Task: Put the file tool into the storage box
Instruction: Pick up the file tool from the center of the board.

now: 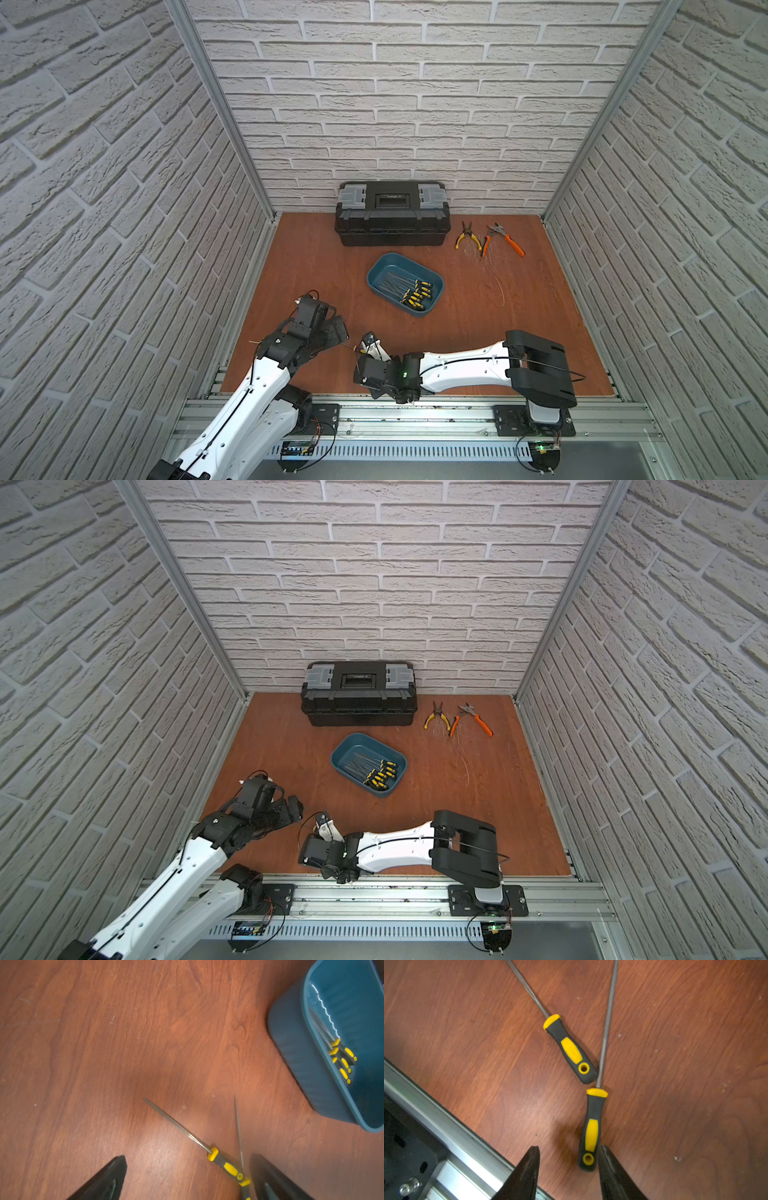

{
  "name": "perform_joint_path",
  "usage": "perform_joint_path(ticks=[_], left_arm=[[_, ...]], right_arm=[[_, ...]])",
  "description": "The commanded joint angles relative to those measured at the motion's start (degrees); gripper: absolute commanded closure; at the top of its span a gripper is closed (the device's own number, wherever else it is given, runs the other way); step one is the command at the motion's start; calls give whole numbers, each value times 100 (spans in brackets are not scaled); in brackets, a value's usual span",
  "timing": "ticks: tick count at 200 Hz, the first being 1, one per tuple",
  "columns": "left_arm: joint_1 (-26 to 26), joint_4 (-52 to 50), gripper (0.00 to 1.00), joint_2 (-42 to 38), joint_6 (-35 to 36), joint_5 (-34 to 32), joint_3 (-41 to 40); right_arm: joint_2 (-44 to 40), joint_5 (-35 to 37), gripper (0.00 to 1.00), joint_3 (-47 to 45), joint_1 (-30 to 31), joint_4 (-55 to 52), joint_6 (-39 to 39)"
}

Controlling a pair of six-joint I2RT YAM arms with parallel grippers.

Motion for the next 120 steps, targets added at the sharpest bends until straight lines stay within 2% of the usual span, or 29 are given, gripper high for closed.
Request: perform_joint_path(ticks=[1, 120], left_arm=[[96, -37, 2, -75, 79, 58, -92], [147, -69, 2, -75, 161, 225, 100]], right_arm=[[51, 39, 50, 167, -2, -182, -78], [420, 272, 53, 317, -203, -402, -211]])
